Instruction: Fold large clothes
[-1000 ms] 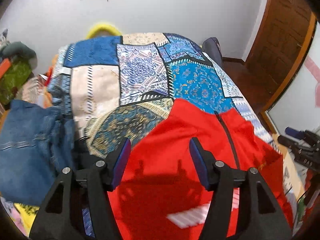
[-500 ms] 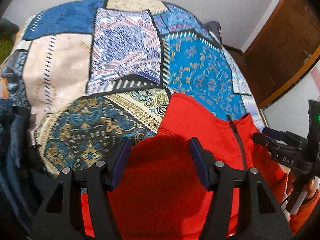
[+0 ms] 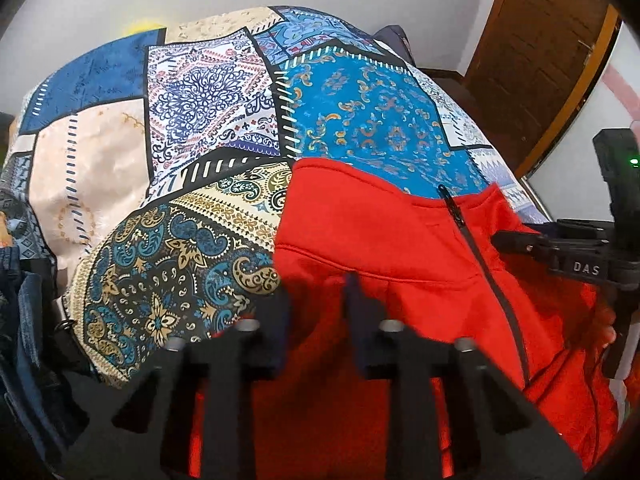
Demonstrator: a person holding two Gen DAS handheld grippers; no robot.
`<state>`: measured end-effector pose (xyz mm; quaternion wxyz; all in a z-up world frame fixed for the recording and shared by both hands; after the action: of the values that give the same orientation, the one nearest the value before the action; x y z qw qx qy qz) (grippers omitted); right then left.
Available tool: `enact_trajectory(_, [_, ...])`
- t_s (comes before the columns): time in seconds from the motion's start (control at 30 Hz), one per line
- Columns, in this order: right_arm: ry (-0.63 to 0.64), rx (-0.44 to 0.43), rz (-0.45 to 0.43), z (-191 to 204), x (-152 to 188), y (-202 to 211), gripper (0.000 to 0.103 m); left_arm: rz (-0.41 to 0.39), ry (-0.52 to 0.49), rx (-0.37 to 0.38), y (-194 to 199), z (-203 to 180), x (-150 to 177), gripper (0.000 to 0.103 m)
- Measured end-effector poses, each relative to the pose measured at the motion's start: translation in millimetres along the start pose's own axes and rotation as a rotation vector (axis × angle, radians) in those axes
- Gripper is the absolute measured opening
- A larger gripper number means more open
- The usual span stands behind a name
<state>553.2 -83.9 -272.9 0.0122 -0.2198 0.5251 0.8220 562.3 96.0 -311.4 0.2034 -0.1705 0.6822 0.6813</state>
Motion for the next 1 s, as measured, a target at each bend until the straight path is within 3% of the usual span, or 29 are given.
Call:
enact_trajectory(0.17, [0.032, -0.005, -0.068, 14, 5, 32, 0.013, 0.002, -0.02, -0.008, 22, -7, 6, 0.008])
enact_trajectory(0.37, [0.07, -0.031, -0.148, 40, 10, 79, 0.013, -0.069, -0.06, -0.016, 85, -19, 10, 0.008])
enact_trajectory(0.53, [0.118, -0.031, -0.188, 60, 36, 116, 0.013, -0.11, -0.067, -0.002, 139, -23, 27, 0.008])
enact_trajectory(0.77, [0.145, -0.043, -0.194, 73, 85, 146, 0.013, -0.122, -0.088, 0.012, 187, -35, 78, 0.008])
enact_trajectory(1.0, [0.148, -0.037, -0.141, 76, 136, 141, 0.013, -0.059, -0.046, 0.058, 190, -37, 135, 0.008])
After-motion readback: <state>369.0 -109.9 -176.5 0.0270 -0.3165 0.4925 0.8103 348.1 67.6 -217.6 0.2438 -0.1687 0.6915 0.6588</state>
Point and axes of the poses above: each gripper's, at about its wrist camera, not at the fingertips, and y roughly against the way its jaws point, z to its left, x to its underside, the point moved 5 cm from there along -y, roughly the way its jaws point, and after that the axes turned 6 degrees about -x, right-handed, at the moved point
